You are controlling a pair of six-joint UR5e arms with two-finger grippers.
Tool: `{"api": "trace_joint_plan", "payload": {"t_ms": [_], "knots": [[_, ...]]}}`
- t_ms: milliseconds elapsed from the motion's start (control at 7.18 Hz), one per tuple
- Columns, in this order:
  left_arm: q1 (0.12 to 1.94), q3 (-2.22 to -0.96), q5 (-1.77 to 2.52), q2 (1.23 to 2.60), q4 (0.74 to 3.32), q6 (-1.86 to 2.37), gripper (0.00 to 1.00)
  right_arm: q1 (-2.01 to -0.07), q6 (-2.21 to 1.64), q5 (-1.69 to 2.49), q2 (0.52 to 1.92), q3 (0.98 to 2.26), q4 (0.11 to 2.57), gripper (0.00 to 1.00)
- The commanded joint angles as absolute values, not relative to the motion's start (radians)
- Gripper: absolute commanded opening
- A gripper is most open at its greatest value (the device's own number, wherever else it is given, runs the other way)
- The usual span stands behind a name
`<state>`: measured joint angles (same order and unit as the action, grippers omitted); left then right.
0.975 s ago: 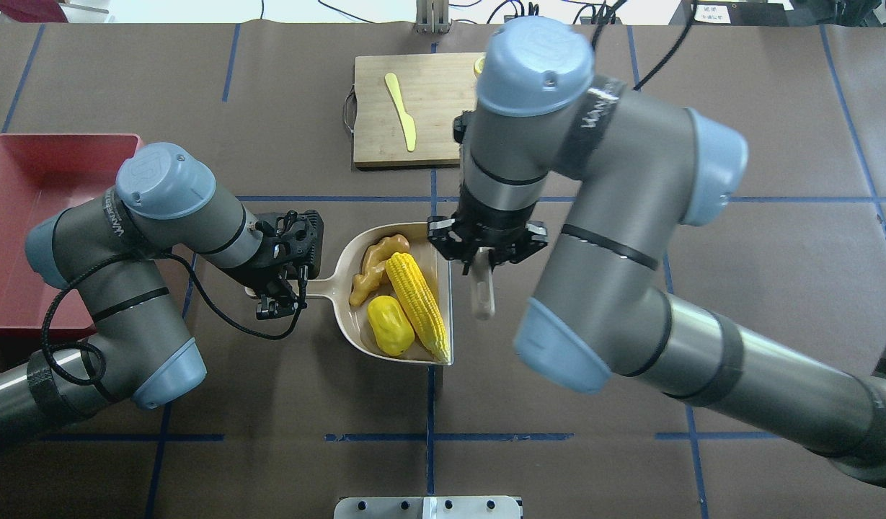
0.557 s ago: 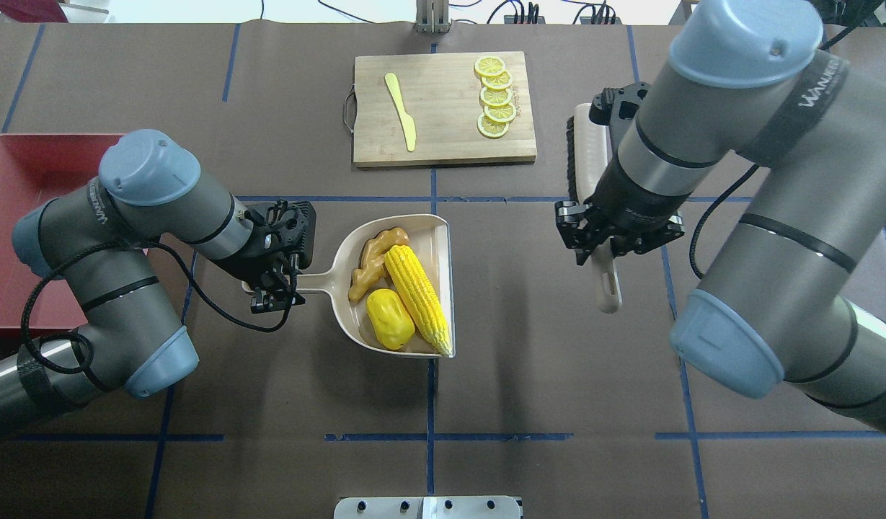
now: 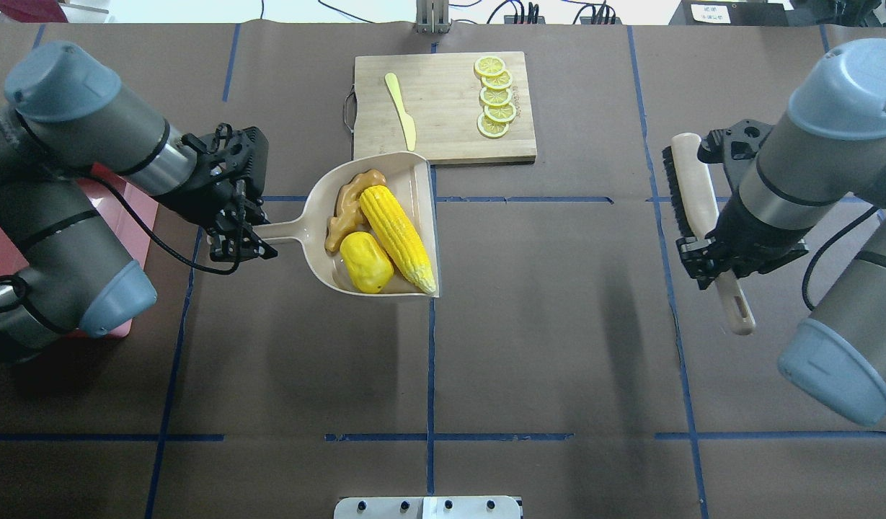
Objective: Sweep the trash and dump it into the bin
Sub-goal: 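Carry the loaded dustpan with the left gripper over the pink bin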
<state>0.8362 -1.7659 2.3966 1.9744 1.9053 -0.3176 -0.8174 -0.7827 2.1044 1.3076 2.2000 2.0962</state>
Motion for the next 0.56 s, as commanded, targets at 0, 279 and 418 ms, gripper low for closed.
{"api": "trace_joint_plan", "payload": {"t_ms": [0,279,418], "knots": [[0.938,-1.814,2.492,1.913,1.905,-0.314,0.03,-0.897,-0.628,2.088,1.423,2.201,2.095,0.01],[1.035,-1.890,2.496,1.808,1.914,-0.325,0.03,-0.914,-0.611,2.089,1.448,2.201,2.092,0.01],[1.113,-1.925,2.526,1.743,1.910,-0.369,0.03,-0.926,-0.614,2.098,1.501,2.200,2.018,0.01]]}}
